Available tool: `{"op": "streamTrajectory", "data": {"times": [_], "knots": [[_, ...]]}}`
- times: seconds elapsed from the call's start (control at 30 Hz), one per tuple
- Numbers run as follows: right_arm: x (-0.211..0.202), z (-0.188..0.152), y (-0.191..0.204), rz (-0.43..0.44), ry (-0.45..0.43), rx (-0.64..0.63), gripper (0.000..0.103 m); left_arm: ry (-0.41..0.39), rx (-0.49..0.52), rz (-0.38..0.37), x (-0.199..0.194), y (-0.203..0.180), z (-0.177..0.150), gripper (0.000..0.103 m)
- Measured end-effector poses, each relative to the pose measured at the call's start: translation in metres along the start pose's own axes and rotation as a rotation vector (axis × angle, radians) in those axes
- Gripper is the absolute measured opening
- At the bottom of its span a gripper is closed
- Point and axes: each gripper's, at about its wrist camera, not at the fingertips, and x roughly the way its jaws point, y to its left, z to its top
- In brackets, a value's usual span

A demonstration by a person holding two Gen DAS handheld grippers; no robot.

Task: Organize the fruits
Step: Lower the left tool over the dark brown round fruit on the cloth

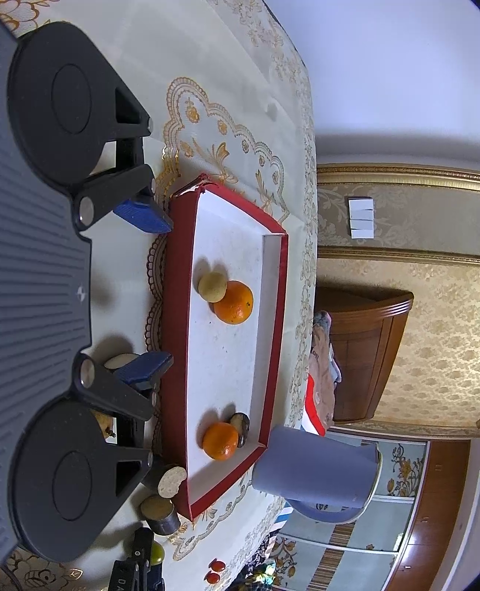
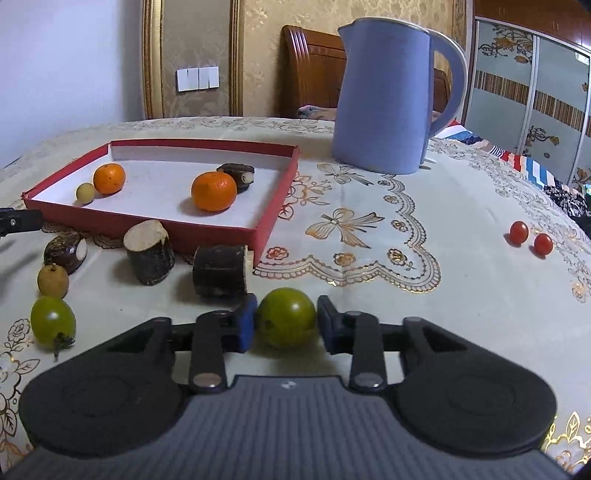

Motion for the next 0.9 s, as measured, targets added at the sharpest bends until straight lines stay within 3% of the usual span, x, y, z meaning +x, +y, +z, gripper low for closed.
{"op": "streamTrajectory", "data": {"times": [0.3,0.53,0.9], "knots": [[-0.001,-0.002,0.000,-0.028,-0.002,0.012,0.030,0.014,0.038,-0.061,-0.001,-0.009,-0.001,0.071],[-0.001,-0.002,-0.002,-0.022,-0.004,0.020,0.030,0.106,-0.009,-0.147,0.013,-0.027,0.005,0.071],[-0.001,-0.002,-0.003,-0.013,-0.004,0.028,0.031,0.188,0.014,-0.065,0.034,-0.046,0.002,0.071]]}}
